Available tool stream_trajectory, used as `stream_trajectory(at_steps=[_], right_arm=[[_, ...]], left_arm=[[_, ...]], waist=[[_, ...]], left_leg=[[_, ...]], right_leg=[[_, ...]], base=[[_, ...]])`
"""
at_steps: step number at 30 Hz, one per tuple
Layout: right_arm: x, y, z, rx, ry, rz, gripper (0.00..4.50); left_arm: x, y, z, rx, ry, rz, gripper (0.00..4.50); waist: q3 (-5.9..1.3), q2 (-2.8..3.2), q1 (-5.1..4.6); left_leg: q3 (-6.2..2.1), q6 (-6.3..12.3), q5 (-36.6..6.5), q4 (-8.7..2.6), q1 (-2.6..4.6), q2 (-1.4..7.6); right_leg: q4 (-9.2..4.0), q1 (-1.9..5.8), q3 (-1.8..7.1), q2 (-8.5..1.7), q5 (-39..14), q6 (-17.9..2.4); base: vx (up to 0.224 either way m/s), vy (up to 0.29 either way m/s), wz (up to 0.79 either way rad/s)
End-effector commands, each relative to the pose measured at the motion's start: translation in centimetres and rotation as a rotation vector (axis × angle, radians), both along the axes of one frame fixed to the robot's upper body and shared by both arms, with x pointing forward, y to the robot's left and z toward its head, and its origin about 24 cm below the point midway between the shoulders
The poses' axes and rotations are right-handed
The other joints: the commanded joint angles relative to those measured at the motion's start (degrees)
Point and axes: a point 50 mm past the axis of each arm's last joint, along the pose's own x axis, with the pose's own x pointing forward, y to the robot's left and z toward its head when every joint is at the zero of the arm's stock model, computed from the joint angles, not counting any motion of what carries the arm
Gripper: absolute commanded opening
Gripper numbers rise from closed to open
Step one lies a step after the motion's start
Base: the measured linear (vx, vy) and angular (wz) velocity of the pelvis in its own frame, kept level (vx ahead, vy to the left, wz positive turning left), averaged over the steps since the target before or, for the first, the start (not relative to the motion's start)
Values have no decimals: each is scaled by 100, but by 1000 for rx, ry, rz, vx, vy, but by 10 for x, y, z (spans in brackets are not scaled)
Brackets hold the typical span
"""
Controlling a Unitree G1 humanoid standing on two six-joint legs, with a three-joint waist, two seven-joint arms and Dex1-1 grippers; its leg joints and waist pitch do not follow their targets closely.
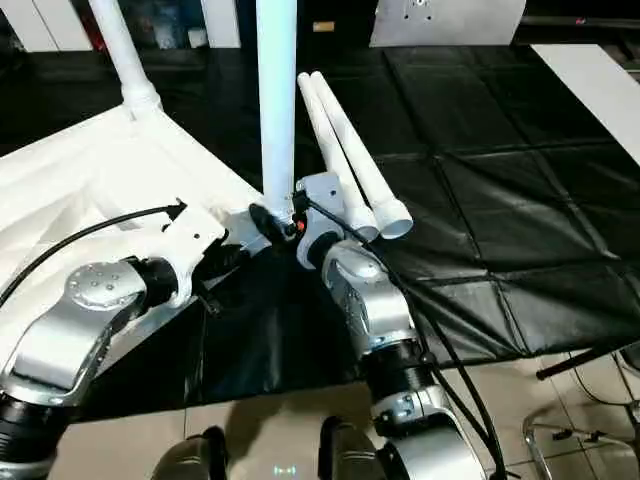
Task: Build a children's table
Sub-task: Rotate leg to tighten
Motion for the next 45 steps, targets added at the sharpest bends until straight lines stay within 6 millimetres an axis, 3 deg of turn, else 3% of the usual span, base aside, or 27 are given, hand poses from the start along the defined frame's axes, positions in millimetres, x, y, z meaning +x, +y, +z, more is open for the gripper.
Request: stream_trajectory(at_steps=[1,4,7,11,16,21,22,23,30,31,38,45], right_arm=[[-9,-3,-19,-27,70,59,438],[-11,-21,-7,-43,-13,132,445],[-12,-28,-3,-59,-46,164,445],[-17,-41,7,-124,-117,285,445],[-32,-59,17,-317,-178,632,445],[-32,-58,16,-340,-176,684,445],[-32,-56,15,-340,-166,728,445],[-32,-56,15,-340,-166,728,428],[-36,-50,13,-326,-142,839,357],[-36,-49,13,-322,-139,847,357],[-33,-45,12,-298,-130,854,290],[-35,-43,9,-279,-125,864,277]], left_arm=[[3,5,10,32,-57,-35,0],[1,16,8,75,-46,-138,0],[0,19,6,81,-33,-172,0],[-4,27,3,111,-9,-278,0],[-16,38,0,114,130,-574,0],[-20,39,-2,145,166,-651,0],[-20,38,-2,160,173,-683,0],[-20,38,-2,160,173,-683,0],[-14,38,-1,178,162,-739,0],[-14,38,-1,179,162,-742,0],[-12,39,-1,182,163,-753,0],[-13,42,-3,177,171,-748,0]], waist=[[-390,65,26],[-380,71,54],[-383,65,49],[-393,74,60],[-377,68,136],[-363,67,164],[-358,37,162],[-358,42,165],[-385,43,177],[-377,14,173],[-379,35,186],[-392,49,188]], left_leg=[[4,120,-1465,-334,103,76],[-5,114,-1493,-338,100,66],[-10,116,-1487,-343,107,83],[14,202,-1244,-322,117,96],[39,358,-1220,-306,144,99],[34,275,-1442,-327,159,134],[28,240,-1461,-332,141,135],[24,238,-1474,-332,145,130],[38,283,-1237,-309,143,128],[43,301,-1224,-309,137,129],[39,260,-1272,-313,141,135],[37,249,-1240,-312,138,136]], right_leg=[[-403,299,180,-269,-1433,-930],[-421,307,176,-275,-1601,-908],[-405,306,171,-272,-1514,-962],[-356,321,185,-279,-1112,-1111],[-355,317,192,-284,-1044,-1261],[-375,296,198,-310,-1528,-1238],[-376,300,197,-316,-1598,-1213],[-374,295,196,-312,-1638,-1200],[-333,308,199,-310,-1318,-1265],[-336,308,200,-310,-1300,-1273],[-337,312,199,-323,-1427,-1287],[-327,322,196,-326,-1371,-1300]], base=[[0,0,0],[0,0,0],[0,0,0],[0,0,0],[0,0,0],[0,0,0],[0,0,0],[0,0,0],[0,0,0],[0,0,0],[0,0,0],[0,0,0]])
